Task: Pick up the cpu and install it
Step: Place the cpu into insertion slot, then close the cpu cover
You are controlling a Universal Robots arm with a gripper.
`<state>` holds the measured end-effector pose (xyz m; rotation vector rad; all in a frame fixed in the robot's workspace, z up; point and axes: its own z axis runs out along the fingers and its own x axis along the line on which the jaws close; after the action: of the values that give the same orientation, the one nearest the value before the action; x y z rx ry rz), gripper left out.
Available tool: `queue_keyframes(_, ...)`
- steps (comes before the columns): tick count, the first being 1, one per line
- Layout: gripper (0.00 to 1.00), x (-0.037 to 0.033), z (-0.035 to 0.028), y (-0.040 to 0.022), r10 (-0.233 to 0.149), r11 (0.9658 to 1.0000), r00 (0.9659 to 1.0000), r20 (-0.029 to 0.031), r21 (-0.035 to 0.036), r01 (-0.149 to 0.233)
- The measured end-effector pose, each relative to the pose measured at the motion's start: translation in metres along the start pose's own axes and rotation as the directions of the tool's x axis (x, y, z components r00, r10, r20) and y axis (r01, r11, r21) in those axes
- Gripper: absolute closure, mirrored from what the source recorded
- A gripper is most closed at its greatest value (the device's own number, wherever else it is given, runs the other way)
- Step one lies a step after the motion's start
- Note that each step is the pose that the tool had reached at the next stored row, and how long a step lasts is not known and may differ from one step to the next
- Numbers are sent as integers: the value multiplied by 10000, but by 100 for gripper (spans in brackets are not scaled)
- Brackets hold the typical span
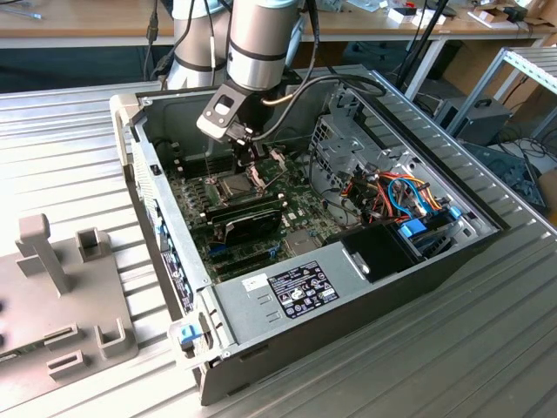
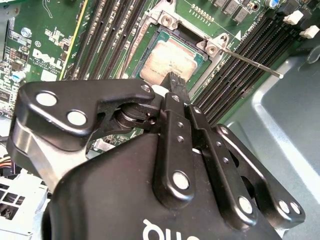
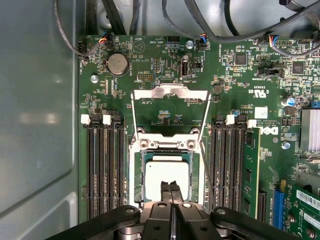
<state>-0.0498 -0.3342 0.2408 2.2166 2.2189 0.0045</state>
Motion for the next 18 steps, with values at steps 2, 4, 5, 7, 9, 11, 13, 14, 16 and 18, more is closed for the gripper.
queue_keyframes(2, 89, 0, -3, 0, 0, 10000, 10000, 2, 1, 0)
queue_keyframes(4, 89, 0, -3, 0, 0, 10000, 10000, 2, 1, 0)
queue_keyframes(5, 89, 0, -4, 0, 0, 10000, 10000, 2, 1, 0)
queue_keyframes(7, 89, 0, -4, 0, 0, 10000, 10000, 2, 1, 0)
queue_keyframes(9, 89, 0, -4, 0, 0, 10000, 10000, 2, 1, 0)
queue_keyframes(11, 89, 0, -5, 0, 0, 10000, 10000, 2, 1, 0)
queue_keyframes(13, 89, -1, -8, 0, 0, 10000, 10000, 4, 3, 0)
queue_keyframes(14, 89, -1, -35, 0, 0, 10000, 10000, 6, 4, 0)
queue_keyframes(16, 89, -1, -102, 0, 0, 10000, 10000, 9, 2, 0)
queue_keyframes(18, 89, 0, -152, 1, 0, 10000, 10000, 8, 1, 0)
